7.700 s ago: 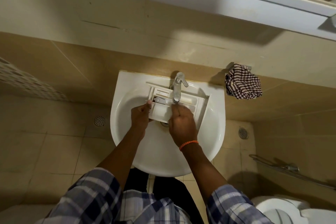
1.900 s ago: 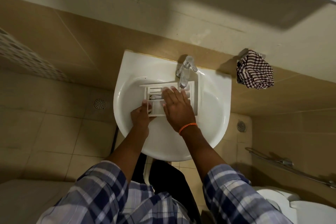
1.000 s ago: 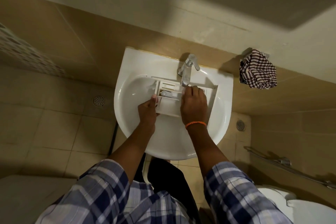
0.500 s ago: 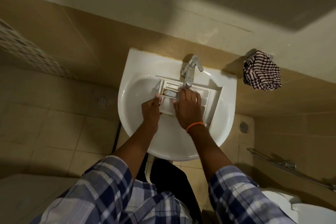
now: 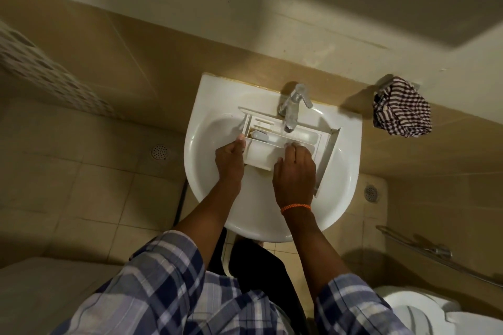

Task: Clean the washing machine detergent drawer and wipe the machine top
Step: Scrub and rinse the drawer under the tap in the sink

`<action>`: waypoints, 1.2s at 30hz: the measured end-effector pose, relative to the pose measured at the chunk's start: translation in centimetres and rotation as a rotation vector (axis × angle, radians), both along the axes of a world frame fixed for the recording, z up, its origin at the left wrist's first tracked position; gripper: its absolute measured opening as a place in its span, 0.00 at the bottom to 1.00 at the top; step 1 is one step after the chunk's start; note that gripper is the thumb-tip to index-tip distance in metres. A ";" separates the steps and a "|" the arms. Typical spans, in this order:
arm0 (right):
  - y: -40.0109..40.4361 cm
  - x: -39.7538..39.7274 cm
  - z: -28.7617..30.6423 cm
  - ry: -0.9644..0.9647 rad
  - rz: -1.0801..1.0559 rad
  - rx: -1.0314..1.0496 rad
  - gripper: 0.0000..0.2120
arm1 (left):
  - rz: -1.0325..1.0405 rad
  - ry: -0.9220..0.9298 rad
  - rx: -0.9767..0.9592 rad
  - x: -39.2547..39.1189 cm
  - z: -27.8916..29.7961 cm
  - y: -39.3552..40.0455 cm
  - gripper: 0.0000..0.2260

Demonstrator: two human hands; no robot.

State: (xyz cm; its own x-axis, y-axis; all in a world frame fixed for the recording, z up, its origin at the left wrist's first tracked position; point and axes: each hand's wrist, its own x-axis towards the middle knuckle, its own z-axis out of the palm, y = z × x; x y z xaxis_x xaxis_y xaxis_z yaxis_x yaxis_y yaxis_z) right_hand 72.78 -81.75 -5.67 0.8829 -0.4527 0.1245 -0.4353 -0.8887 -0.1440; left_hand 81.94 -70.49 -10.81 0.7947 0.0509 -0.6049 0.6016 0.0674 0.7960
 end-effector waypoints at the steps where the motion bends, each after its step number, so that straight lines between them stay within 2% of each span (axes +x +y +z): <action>1: -0.3 0.1 -0.1 0.013 -0.015 -0.001 0.19 | 0.003 -0.010 0.003 0.0 0.0 -0.1 0.10; 5: -0.8 0.3 0.1 0.035 -0.033 -0.024 0.21 | 0.024 -0.048 0.017 -0.4 0.0 -0.5 0.13; 11: -1.6 2.4 0.8 0.079 0.031 -0.012 0.28 | 0.003 -0.110 0.147 1.4 1.7 -1.7 0.13; 13: -2.2 3.4 0.9 0.064 0.035 0.025 0.28 | -0.043 -0.136 0.176 2.1 2.2 -2.0 0.10; 15: -1.8 3.5 1.1 0.021 0.043 0.069 0.27 | -0.049 -0.119 0.160 2.2 1.9 -1.9 0.13; 19: -0.2 1.0 0.4 -0.015 0.131 -0.008 0.22 | -0.029 -0.075 0.138 1.7 1.1 -2.1 0.11; 23: -1.0 0.3 0.5 -0.006 -0.038 -0.081 0.19 | -0.021 -0.068 0.130 1.7 1.3 -2.1 0.12; 26: -0.9 1.8 0.9 0.079 -0.127 -0.125 0.20 | -0.005 -0.101 0.120 1.4 1.1 -2.5 0.12; 29: 0.3 3.7 0.6 0.116 0.009 -0.094 0.23 | -0.002 -0.109 0.109 1.3 0.9 -2.4 0.15; 33: 0.0 4.7 0.0 0.107 0.180 0.051 0.25 | 0.060 -0.097 0.028 1.5 0.8 -1.6 0.05; 34: -0.9 4.4 0.1 0.099 0.199 0.025 0.23 | 0.077 -0.085 0.011 1.5 1.0 -1.5 0.07; 36: -2.6 3.3 0.3 0.043 0.145 -0.058 0.18 | 0.065 -0.054 0.018 1.7 1.4 -1.6 0.17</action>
State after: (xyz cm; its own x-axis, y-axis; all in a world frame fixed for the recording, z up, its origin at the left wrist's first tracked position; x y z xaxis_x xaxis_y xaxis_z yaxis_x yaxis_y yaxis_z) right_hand 76.10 -84.30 -5.32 0.9437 -0.3130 0.1071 -0.3062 -0.9490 -0.0750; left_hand 83.64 -72.09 -9.39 0.8209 0.1144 -0.5595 0.5522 0.0904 0.8288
